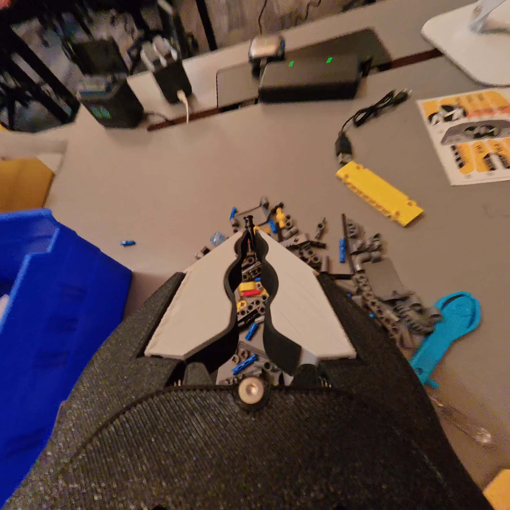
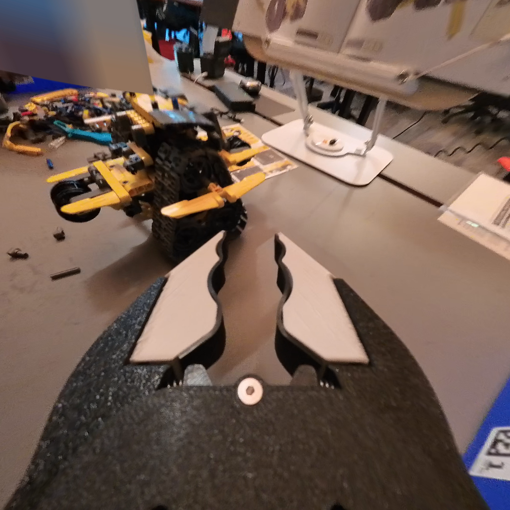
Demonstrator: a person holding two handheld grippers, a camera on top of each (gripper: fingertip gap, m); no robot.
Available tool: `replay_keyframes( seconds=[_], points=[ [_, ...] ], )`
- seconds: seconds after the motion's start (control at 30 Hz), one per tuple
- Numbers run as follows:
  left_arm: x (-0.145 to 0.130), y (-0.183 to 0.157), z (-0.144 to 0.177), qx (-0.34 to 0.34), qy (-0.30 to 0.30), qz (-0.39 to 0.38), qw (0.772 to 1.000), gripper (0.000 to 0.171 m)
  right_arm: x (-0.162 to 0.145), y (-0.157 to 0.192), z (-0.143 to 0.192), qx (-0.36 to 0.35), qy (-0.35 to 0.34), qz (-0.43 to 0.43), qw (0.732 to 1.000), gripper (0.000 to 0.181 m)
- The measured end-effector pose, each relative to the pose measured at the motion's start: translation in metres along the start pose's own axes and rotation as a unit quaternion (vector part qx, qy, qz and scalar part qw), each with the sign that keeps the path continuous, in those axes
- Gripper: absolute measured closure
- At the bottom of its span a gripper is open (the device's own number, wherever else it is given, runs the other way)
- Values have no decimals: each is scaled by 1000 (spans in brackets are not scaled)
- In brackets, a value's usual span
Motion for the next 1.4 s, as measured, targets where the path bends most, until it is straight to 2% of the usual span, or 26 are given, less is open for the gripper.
replay_keyframes(
  seconds=[0.13,0.2,0.27,0.4,0.53,0.6,0.7,0.87,1.0,1.1,1.2,1.3,1.4],
  points=[
    [27,-38,33,-40,-78,-23,996,170,9,-3,12,-7,-40,-13,999,148],
    [30,-72,53,-108,-104,-38,988,170,12,-3,18,-11,-57,-16,998,148],
    [24,-116,75,-207,-106,-58,971,169,13,-2,22,-15,-67,-14,998,148],
    [-11,-203,116,-356,-52,-130,924,169,15,3,23,-17,-69,0,997,148],
    [-49,-244,130,-365,31,-269,891,168,18,12,22,-10,-67,23,997,148],
    [-62,-250,130,-389,59,-297,870,168,18,16,21,-9,-64,34,997,148],
    [-65,-255,128,-423,69,-280,859,168,18,17,21,-13,-61,44,997,148],
    [-65,-258,120,-430,78,-283,854,168,18,15,24,-16,-66,38,997,148],
    [-62,-251,121,-446,83,-269,849,150,17,13,23,-19,-63,34,997,147],
    [-42,-239,123,-446,38,-238,862,145,16,12,21,-19,-56,33,998,147],
    [-13,-229,121,-443,-42,-188,875,141,13,11,18,-17,-47,31,998,147],
    [14,-220,111,-428,-111,-129,888,142,9,10,14,-10,-41,19,999,147],
    [30,-209,99,-412,-156,-73,895,143,6,8,12,-5,-38,6,999,147]
  ],
)
Point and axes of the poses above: each gripper's, where its closed fingertips meet, z back along the fingers, x out of its top, y = z × x across the jaws, the point moved 9 cm from there along z, back along the fingers, and after that the axes turned 2 degrees about -y, right-handed, at the moved point
